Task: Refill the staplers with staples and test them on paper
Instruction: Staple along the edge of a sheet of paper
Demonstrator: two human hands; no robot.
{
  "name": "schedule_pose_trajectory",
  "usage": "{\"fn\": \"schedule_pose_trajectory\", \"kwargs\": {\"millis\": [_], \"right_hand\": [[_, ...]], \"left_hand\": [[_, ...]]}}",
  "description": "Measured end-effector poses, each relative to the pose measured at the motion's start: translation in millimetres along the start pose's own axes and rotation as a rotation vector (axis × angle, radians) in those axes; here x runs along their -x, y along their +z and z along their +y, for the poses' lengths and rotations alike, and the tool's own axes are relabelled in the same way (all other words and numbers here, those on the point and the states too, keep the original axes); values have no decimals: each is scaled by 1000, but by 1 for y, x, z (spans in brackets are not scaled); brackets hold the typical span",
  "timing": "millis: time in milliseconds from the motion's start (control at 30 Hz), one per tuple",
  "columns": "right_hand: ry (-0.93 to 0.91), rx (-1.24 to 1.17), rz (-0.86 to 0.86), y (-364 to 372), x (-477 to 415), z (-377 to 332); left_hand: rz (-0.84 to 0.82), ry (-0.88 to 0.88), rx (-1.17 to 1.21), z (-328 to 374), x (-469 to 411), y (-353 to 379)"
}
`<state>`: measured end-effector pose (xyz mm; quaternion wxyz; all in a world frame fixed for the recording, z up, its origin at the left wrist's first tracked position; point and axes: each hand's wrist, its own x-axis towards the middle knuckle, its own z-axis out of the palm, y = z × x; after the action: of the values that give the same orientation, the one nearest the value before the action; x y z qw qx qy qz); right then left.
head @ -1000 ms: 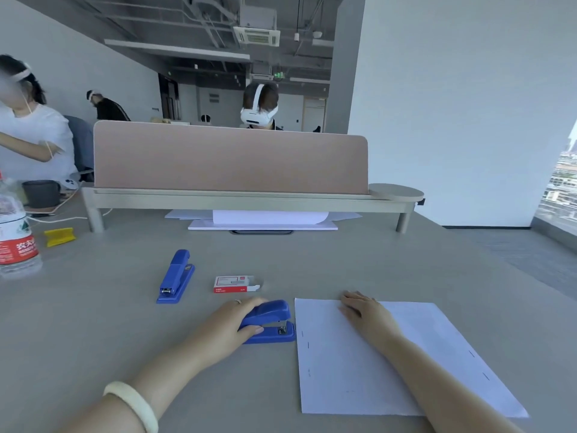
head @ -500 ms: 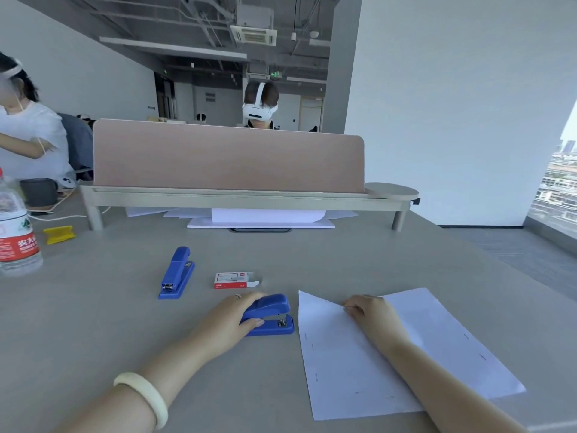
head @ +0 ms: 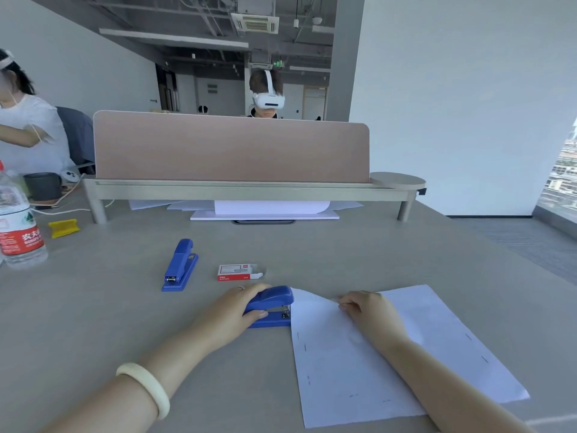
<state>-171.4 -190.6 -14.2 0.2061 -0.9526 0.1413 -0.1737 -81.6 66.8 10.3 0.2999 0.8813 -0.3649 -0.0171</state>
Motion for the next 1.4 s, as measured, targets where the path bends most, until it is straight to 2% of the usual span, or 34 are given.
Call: {"fn": "schedule_pose_trajectory", "kwargs": {"millis": [233,333,500,600,967,1200,1400], "right_hand": [[-220,-8,-47,7,5,-6],[-133,-71,-106,1,-1,-6],[-92,256,-273,-13,-11,15],[-14,275,-347,-9,-6,21],[54,231,-289,-12,-26,25],[87,235,-252,0,-33,33],[71,249,-237,3,-35,36]], "left_hand": [[-26,-19,-23,0,0,-1],[-43,-30,-35,2,-2,-3],[-57,-97,78,17,-13,-12],[-70,-115,123,26,-27,-12],[-183,-167,151,44,-68,-2],[-310,-222,141,56,-94,16],[-354,-228,-217,54,-97,36]]}}
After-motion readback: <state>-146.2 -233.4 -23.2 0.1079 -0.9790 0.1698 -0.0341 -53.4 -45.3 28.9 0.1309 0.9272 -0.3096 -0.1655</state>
